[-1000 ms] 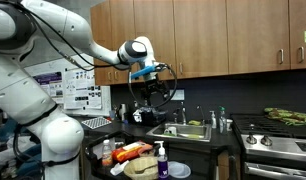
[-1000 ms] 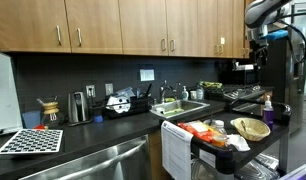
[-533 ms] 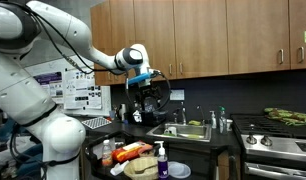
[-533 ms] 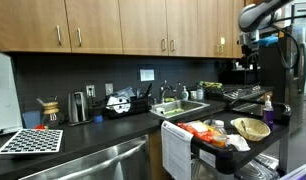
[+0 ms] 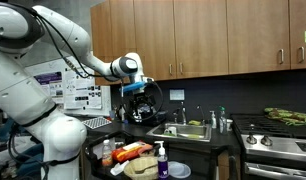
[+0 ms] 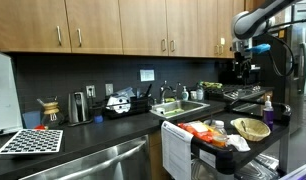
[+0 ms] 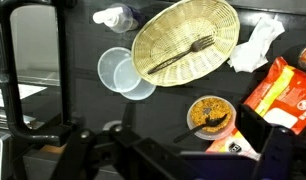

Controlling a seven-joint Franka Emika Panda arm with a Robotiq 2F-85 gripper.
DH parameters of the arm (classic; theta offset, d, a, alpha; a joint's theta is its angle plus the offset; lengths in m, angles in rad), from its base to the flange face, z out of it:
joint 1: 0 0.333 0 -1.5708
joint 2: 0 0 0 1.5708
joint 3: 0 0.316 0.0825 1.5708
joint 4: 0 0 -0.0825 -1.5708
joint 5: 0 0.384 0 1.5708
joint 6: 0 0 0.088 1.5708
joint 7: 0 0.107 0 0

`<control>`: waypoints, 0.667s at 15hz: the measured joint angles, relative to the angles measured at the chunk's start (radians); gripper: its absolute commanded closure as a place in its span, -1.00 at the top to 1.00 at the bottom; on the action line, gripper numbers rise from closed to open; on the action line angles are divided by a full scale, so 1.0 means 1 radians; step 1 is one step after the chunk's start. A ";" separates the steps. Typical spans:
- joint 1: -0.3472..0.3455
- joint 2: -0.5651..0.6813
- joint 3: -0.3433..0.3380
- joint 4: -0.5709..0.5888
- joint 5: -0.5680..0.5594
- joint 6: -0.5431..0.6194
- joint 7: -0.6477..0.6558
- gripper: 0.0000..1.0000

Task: Move the white napkin backwards then use it to wipe the top shelf of the service trolley.

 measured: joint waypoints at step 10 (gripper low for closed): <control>0.020 0.000 0.055 -0.126 0.019 0.100 0.104 1.00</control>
